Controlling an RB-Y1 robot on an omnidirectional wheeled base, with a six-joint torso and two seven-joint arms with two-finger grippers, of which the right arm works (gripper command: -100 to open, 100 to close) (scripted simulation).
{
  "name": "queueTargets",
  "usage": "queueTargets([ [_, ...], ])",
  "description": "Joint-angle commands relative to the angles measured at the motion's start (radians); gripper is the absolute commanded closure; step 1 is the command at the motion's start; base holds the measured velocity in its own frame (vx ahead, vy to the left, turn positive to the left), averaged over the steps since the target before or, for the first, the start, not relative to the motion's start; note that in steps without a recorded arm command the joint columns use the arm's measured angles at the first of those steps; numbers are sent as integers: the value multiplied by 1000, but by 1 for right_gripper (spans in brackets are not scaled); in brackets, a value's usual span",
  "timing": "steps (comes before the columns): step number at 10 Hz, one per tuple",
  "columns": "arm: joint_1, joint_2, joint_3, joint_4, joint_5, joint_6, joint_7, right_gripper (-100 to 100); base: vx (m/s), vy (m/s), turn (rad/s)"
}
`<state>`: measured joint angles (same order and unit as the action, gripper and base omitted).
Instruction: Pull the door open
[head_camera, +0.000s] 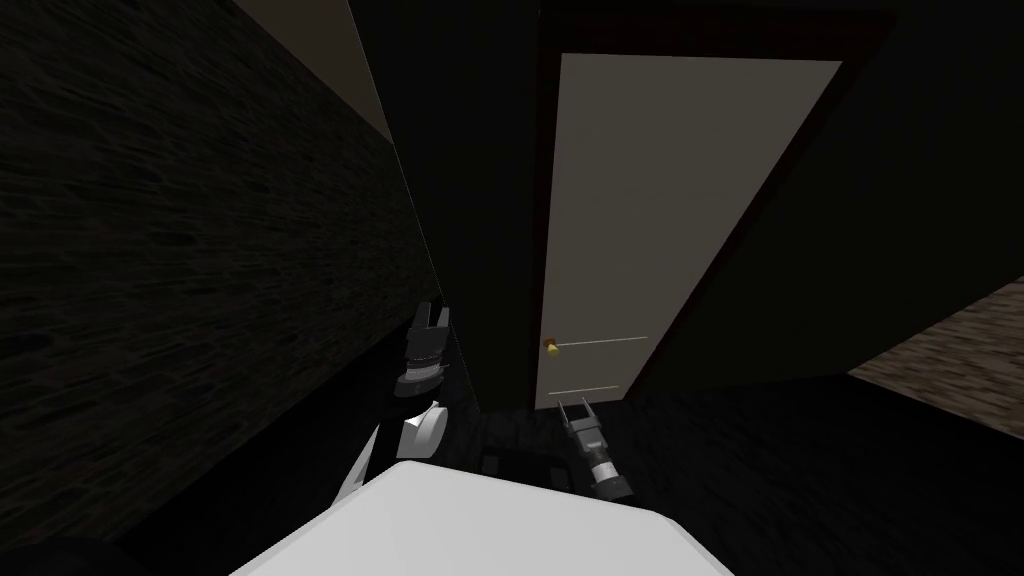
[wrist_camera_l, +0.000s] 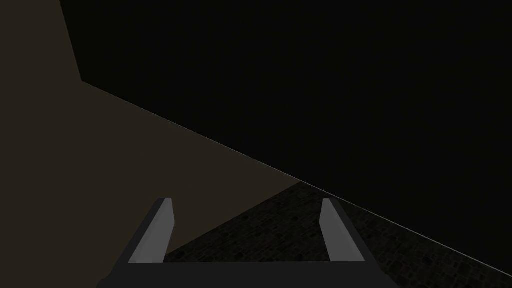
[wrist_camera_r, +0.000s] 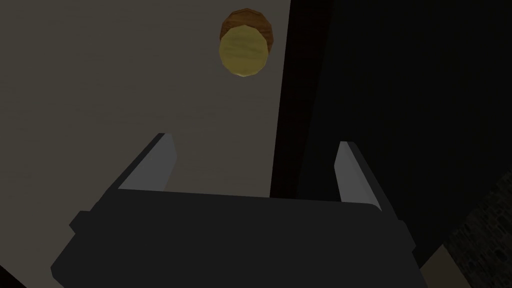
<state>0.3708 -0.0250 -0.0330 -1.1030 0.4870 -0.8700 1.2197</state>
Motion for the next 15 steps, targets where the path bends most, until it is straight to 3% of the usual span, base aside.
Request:
queueTargets([
  [1,-32,-13,-2,23,-6,14,2,-100,-57,9,24],
  [5,-118,-35,-11,99,-24,33,13,-100,-26,5,11],
  [8,-174,-39,-17,148,-36,43,23,-100,-14,7,-7],
  [14,-304,-14,-32,254,-58,62,53,-100,8,8,-36],
  [15,-314,-11,-34,262,-60,64,55,-100,22,6,-29],
])
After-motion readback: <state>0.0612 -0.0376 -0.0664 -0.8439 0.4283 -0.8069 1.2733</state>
